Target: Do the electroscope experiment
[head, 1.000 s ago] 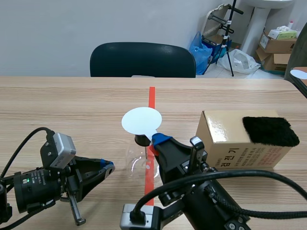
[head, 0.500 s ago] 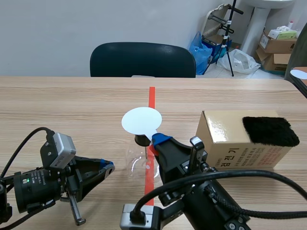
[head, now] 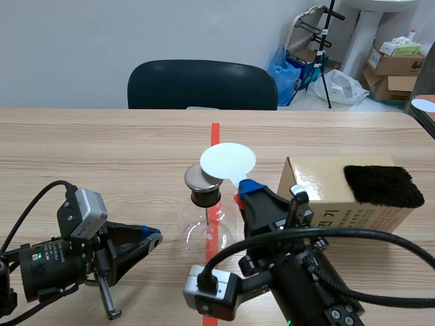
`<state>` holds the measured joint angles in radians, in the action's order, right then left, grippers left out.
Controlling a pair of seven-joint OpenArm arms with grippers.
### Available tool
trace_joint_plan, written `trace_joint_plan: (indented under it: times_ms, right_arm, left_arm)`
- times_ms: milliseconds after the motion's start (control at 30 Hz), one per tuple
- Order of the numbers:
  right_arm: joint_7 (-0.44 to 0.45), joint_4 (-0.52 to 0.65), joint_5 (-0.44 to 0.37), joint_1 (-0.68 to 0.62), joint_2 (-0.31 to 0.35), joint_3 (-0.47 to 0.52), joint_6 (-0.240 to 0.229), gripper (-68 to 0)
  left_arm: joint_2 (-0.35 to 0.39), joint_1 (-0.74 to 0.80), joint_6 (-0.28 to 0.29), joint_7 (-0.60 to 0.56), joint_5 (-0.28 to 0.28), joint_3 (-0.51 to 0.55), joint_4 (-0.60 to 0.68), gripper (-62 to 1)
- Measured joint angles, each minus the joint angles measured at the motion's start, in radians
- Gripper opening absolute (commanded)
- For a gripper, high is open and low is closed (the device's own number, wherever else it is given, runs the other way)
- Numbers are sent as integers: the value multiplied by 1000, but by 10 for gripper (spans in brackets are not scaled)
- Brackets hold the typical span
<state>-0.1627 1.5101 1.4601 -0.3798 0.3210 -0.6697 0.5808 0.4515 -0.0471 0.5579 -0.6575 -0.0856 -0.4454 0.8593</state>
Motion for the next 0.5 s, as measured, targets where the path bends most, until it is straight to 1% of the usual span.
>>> trace_joint_plan:
  times_ms: [300,500]
  right_arm:
    - [-200,0,0,0,0,0,0,-665]
    - [-301,0,0,0,0,0,0,-665]
  left_arm:
    - [0,0,0,0,0,0,0,-577]
    - [0,0,0,0,0,0,0,-577]
